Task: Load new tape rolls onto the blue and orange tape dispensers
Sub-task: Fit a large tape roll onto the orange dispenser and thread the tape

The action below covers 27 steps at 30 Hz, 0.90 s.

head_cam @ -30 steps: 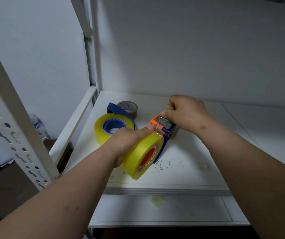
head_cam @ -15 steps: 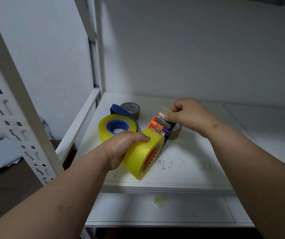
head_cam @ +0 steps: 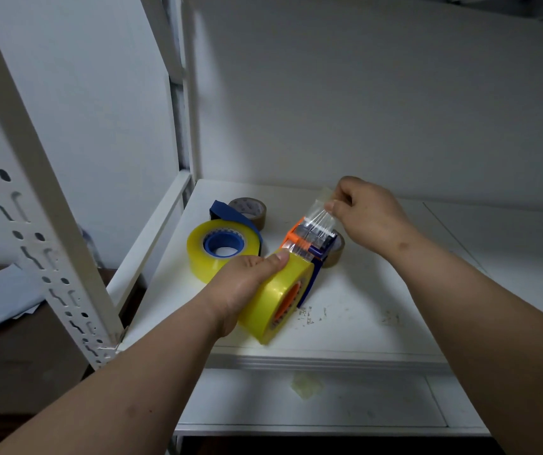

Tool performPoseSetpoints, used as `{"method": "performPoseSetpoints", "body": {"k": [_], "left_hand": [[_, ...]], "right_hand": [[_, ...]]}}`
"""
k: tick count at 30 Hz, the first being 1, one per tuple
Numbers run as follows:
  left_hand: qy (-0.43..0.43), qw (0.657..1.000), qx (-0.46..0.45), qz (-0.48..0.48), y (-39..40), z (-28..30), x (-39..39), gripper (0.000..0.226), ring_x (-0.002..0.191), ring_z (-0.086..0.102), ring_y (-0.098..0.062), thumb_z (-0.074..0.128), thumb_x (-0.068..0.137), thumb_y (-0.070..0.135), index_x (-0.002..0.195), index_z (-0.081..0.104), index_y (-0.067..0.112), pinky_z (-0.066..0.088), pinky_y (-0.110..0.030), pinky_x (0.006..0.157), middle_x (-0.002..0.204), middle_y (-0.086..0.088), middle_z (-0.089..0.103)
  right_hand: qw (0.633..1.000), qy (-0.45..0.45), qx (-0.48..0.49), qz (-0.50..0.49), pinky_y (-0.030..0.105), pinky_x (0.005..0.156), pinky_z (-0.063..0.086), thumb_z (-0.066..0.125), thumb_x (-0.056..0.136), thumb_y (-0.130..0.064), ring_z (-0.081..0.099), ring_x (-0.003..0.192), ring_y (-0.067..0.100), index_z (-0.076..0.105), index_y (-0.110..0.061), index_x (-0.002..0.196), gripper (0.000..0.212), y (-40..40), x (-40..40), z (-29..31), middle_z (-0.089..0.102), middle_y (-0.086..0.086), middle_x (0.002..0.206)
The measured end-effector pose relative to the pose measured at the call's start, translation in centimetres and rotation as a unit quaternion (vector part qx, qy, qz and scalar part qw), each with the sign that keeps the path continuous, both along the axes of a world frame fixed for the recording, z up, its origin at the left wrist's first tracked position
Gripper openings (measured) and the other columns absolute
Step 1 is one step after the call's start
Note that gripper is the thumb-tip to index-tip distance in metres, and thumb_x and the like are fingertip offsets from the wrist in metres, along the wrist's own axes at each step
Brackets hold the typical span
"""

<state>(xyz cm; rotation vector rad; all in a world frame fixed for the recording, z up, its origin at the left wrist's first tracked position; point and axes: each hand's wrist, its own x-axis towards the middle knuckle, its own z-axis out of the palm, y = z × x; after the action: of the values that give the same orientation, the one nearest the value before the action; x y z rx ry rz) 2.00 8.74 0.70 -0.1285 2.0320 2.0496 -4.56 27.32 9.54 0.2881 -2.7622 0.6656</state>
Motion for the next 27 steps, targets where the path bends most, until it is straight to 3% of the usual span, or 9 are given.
{"method": "performPoseSetpoints", "body": {"k": [3,8,12,14,20,27], "left_hand": [[0.007,0.999,-0.024,0.027,0.5,0.0,-0.2,0.078,0.090,0.073,-0.039,0.068,0.073,0.067,0.109,0.067,-0.003,0.058,-0.054,0.086,0.095,-0.020,0.076],[0.013,0.999,-0.021,0.048,0.6,0.0,-0.1,0.097,0.095,0.070,-0.044,0.071,0.058,0.077,0.109,0.066,-0.006,0.056,-0.056,0.089,0.099,-0.026,0.073],[-0.010,0.999,0.035,0.030,-0.3,-1.0,-0.1,0.053,0.079,0.074,-0.029,0.082,0.063,0.049,0.098,0.073,0.010,0.060,-0.041,0.073,0.090,-0.012,0.077],[-0.004,0.999,0.038,0.026,-0.5,-1.4,-0.1,0.038,0.073,0.071,-0.024,0.077,0.061,0.040,0.090,0.072,0.016,0.056,-0.035,0.065,0.081,-0.005,0.077],[0.012,0.998,0.050,0.031,-0.3,-1.6,0.1,0.033,0.073,0.071,-0.024,0.075,0.061,0.043,0.082,0.072,0.018,0.056,-0.034,0.064,0.078,-0.004,0.076],[0.020,0.997,0.066,0.029,-0.3,-1.6,0.2,0.051,0.071,0.073,-0.024,0.083,0.054,0.050,0.085,0.068,0.013,0.057,-0.034,0.063,0.080,-0.009,0.076]], "right_hand": [[1.000,0.013,-0.009,0.005,0.038,0.073,0.044,0.058,0.087,-0.027,0.051,0.077,0.027,0.045,-0.021,0.069,0.023,0.3,-0.3,0.5,0.046,-0.005,0.066],[0.999,0.023,-0.023,0.007,0.038,0.072,0.049,0.057,0.087,-0.028,0.057,0.078,0.030,0.042,-0.021,0.066,0.027,0.4,-0.5,0.5,0.063,0.005,0.077],[0.998,0.026,-0.060,-0.002,0.038,0.074,0.051,0.055,0.088,-0.024,0.061,0.080,0.031,0.049,-0.014,0.074,0.018,0.8,-0.7,0.4,0.067,0.009,0.083],[0.997,0.019,-0.069,-0.003,0.038,0.074,0.052,0.055,0.088,-0.022,0.063,0.079,0.030,0.048,-0.015,0.073,0.018,0.9,-0.9,0.4,0.067,0.009,0.083],[0.996,0.012,-0.087,0.008,0.041,0.074,0.053,0.056,0.087,-0.022,0.065,0.078,0.029,0.048,-0.014,0.073,0.018,0.8,-1.2,0.4,0.067,0.011,0.082],[0.992,-0.002,-0.122,0.002,0.037,0.068,0.054,0.056,0.087,-0.022,0.067,0.068,0.023,0.047,-0.018,0.069,0.021,1.1,-1.6,0.5,0.068,0.006,0.073]]}}
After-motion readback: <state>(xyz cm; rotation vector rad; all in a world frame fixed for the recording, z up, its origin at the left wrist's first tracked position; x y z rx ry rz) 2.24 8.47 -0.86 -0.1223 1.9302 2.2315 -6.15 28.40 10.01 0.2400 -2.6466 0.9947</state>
